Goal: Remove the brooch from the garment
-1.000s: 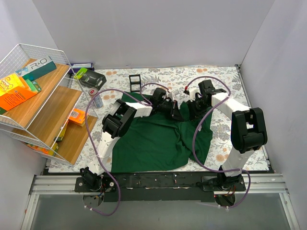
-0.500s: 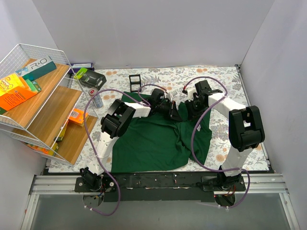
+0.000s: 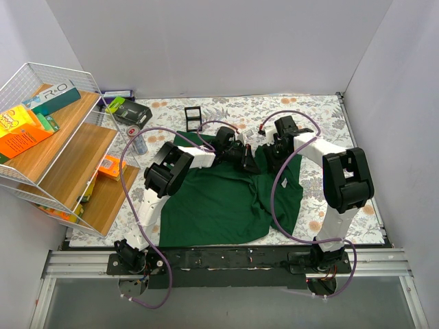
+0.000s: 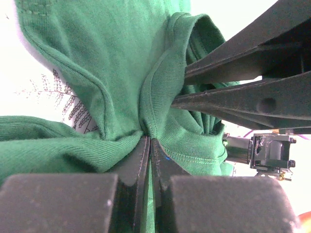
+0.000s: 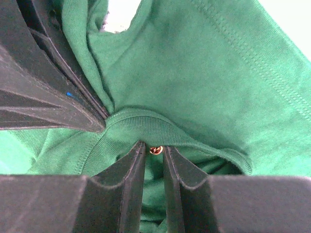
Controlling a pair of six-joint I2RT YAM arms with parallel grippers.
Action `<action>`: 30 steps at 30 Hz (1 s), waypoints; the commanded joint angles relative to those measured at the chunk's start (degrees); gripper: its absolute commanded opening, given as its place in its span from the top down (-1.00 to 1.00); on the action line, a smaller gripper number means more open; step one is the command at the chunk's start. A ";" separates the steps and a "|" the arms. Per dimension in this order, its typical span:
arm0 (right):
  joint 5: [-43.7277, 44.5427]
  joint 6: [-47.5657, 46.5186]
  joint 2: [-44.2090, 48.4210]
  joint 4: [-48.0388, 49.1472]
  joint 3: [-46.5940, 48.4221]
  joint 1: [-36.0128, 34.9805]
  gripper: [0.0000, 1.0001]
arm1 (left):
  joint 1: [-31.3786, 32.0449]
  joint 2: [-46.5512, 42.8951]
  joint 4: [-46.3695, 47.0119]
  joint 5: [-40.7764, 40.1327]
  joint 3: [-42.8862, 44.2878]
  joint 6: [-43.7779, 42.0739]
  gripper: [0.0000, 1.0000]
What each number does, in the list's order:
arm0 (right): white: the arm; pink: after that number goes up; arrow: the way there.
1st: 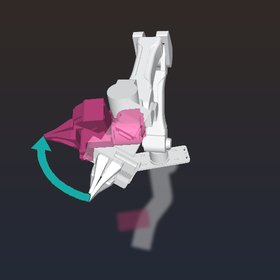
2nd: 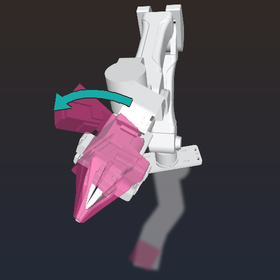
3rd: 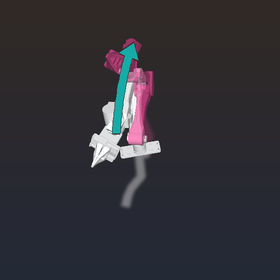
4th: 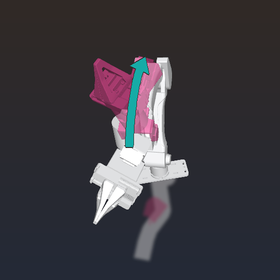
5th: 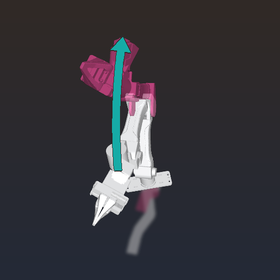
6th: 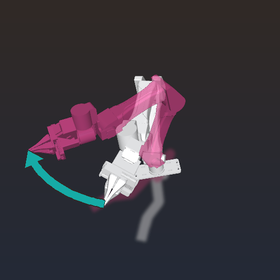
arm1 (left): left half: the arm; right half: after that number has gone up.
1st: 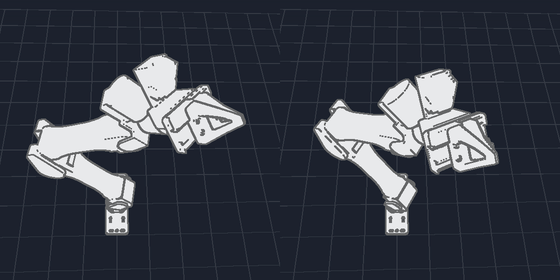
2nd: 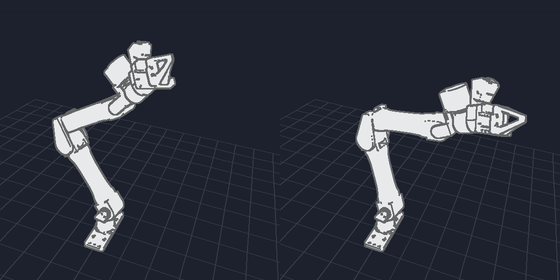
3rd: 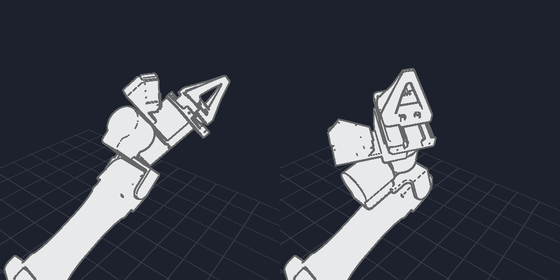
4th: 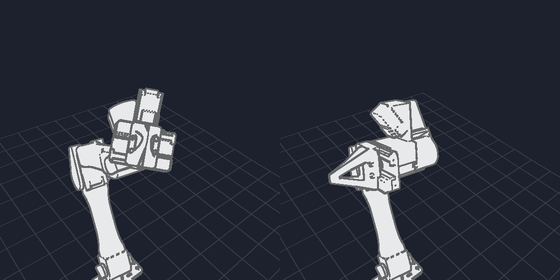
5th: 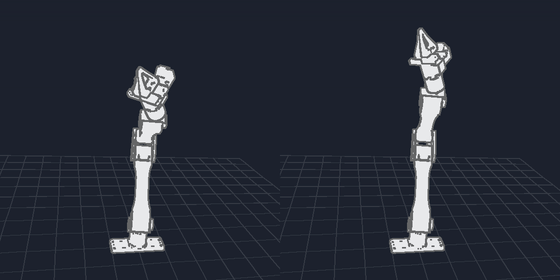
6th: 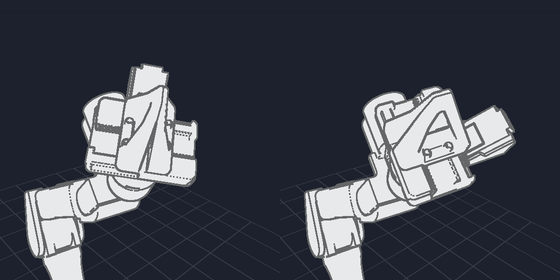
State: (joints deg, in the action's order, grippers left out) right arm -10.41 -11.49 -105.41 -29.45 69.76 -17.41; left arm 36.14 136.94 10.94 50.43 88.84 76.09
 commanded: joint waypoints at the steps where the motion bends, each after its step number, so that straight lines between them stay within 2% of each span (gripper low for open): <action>1: 0.83 1.11 0.81 0.71 3.72 -0.17 0.43 | -0.81 -2.82 -2.94 -0.43 -1.12 -1.03 1.00; 16: 2.86 -0.03 2.13 0.54 1.61 -0.17 0.44 | -0.81 -3.26 -3.91 -1.13 -1.56 -2.27 1.00; 23: 3.47 -1.69 6.00 -1.04 -1.54 -0.34 0.44 | -0.98 -3.61 -4.08 -1.65 -2.09 -2.53 1.00; 30: 2.33 -2.93 8.81 -1.48 -4.71 -2.71 0.33 | -0.90 -3.53 -4.08 -2.01 -2.00 -2.71 1.00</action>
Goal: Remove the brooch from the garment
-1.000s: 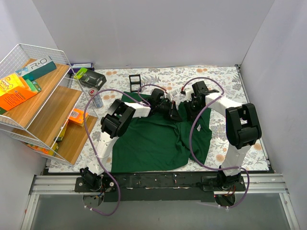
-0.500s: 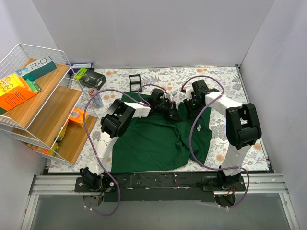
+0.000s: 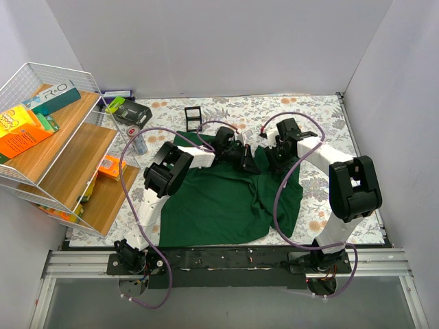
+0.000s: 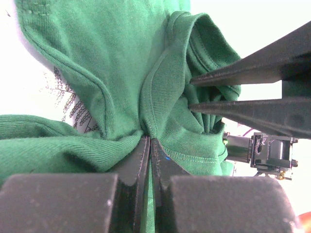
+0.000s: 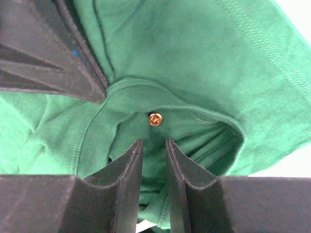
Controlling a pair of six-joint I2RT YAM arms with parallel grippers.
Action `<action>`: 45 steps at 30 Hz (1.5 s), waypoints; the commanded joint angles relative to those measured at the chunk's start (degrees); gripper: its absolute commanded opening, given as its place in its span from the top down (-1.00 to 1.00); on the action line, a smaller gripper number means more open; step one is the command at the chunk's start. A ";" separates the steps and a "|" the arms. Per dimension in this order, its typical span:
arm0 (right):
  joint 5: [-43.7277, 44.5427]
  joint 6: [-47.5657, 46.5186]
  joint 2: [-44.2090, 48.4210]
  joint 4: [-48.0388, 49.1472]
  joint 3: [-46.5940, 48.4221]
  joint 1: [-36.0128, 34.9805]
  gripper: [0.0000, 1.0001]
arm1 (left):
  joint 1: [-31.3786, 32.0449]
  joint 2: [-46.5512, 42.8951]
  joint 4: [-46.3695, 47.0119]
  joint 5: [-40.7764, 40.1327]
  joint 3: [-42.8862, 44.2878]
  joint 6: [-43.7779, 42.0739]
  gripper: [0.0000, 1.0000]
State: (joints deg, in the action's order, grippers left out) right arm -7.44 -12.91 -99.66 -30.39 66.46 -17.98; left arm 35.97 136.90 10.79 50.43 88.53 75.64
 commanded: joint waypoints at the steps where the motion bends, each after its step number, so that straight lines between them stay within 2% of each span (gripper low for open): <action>1: -0.82 -1.59 3.41 -0.46 -1.76 -2.67 0.29 | -0.63 -3.48 -3.84 -2.01 -1.78 -2.25 1.00; 7: -0.03 -1.16 3.33 0.68 -4.14 -5.22 0.17 | -0.72 -3.40 -4.19 -2.18 -1.70 -2.33 1.00; 11: -0.20 -0.89 3.85 -0.01 -4.05 -5.49 0.16 | -0.72 -3.31 -4.55 -2.36 -1.70 -2.51 1.00; 16: 2.17 -2.03 4.03 -1.16 0.50 -5.31 0.17 | -0.72 -2.87 -4.63 -2.01 -0.82 -2.51 1.00; 21: 0.33 -1.86 3.95 -1.96 5.61 -4.17 0.21 | -0.72 -3.04 -4.63 -1.74 -1.08 -2.51 1.00; 29: 0.41 0.42 2.01 0.25 2.19 -3.39 0.31 | -0.81 -3.04 -5.16 -1.66 -0.82 -2.86 1.00; 34: 0.24 3.40 -0.10 0.24 1.74 -2.68 0.46 | -0.98 -3.04 -5.34 -1.83 -0.73 -3.04 1.00; 45: 2.34 8.69 -2.91 -0.37 3.33 -2.59 0.43 | -0.98 -3.57 -5.51 -2.36 -1.08 -3.21 1.00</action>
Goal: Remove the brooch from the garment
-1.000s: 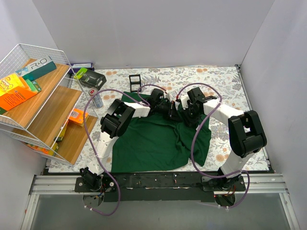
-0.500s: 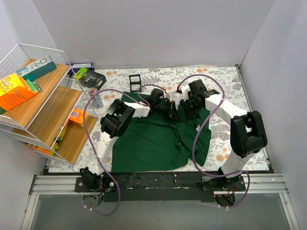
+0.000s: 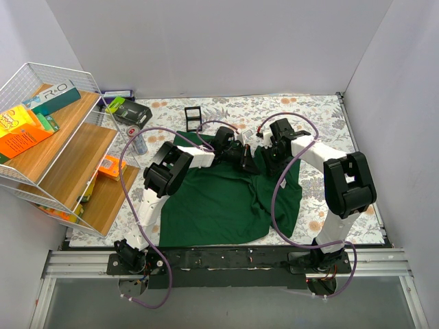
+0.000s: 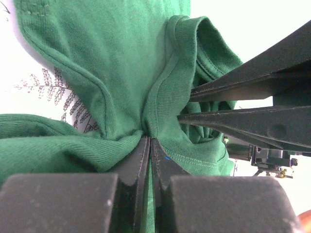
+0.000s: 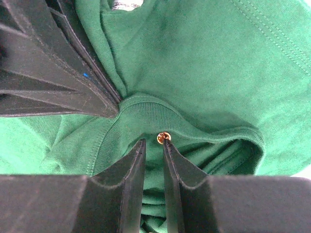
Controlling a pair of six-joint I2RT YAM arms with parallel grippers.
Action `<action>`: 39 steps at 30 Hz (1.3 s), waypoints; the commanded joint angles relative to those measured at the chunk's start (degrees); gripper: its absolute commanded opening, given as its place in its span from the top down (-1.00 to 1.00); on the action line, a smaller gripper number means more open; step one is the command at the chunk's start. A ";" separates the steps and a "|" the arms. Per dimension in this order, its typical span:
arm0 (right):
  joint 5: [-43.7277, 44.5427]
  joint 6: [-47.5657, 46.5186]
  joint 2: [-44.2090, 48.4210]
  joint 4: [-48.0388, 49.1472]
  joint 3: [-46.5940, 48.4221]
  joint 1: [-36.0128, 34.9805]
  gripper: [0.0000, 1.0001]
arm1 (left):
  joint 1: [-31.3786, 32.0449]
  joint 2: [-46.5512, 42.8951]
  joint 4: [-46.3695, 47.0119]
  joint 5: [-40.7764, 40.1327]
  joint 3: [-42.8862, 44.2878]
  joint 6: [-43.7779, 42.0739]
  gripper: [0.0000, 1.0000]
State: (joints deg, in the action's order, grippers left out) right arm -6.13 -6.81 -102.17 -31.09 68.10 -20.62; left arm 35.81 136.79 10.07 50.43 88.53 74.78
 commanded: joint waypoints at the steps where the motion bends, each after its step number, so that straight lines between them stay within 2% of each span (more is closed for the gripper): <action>1: 1.03 2.85 -0.57 0.24 1.60 0.06 0.42 | -0.92 -3.46 -4.70 -2.36 -1.17 -2.36 1.00; 14: 3.05 4.17 -1.28 0.07 3.45 0.85 0.41 | -0.83 -3.20 -4.44 -2.53 -0.99 -2.01 1.00; 32: 1.38 5.49 -2.07 -0.90 2.13 1.02 0.42 | -0.83 -2.85 -4.18 -2.53 -0.90 -1.75 1.00; 39: 1.12 5.58 -2.42 -0.55 2.04 1.02 0.53 | -0.92 -2.85 -4.18 -2.62 -0.90 -1.75 1.00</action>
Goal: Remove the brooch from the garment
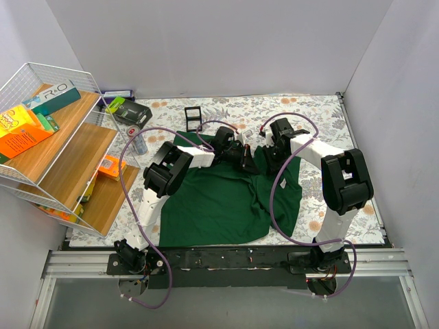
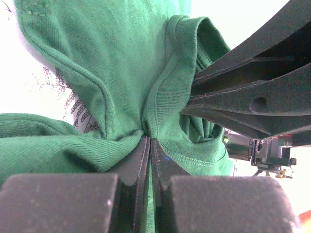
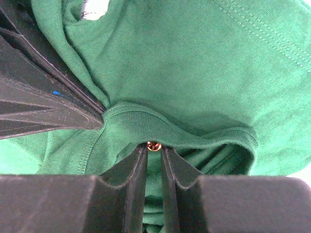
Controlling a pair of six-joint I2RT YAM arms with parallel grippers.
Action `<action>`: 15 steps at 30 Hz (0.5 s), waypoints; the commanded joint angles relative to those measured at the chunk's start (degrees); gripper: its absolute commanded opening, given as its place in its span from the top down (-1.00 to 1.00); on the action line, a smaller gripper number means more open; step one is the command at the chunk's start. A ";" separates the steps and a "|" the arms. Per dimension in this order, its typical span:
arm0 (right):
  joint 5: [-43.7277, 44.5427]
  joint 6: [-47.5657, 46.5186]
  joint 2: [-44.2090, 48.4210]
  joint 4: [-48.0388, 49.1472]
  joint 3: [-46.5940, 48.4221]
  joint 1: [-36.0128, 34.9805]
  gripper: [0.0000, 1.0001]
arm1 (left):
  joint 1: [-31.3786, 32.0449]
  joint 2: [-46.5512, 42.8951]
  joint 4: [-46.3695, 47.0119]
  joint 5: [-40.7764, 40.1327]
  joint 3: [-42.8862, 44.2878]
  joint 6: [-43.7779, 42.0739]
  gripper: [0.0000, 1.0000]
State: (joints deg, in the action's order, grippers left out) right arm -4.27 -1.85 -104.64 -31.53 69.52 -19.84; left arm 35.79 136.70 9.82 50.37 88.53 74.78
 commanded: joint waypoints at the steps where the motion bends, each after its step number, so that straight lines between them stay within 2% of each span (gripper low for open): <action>1: -0.74 0.62 -0.04 -0.20 0.62 0.24 0.53 | -0.81 -2.76 -3.94 -2.56 -0.90 -1.66 1.00; 15: 0.05 0.09 0.05 -0.55 -0.61 0.24 0.58 | -0.90 -2.50 -3.85 -2.82 -0.73 -1.66 1.00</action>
State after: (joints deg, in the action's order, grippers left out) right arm -4.43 -1.69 -104.64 -31.53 69.52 -19.84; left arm 35.79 136.70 9.82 50.35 88.53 74.78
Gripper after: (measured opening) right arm 0.216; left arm 0.010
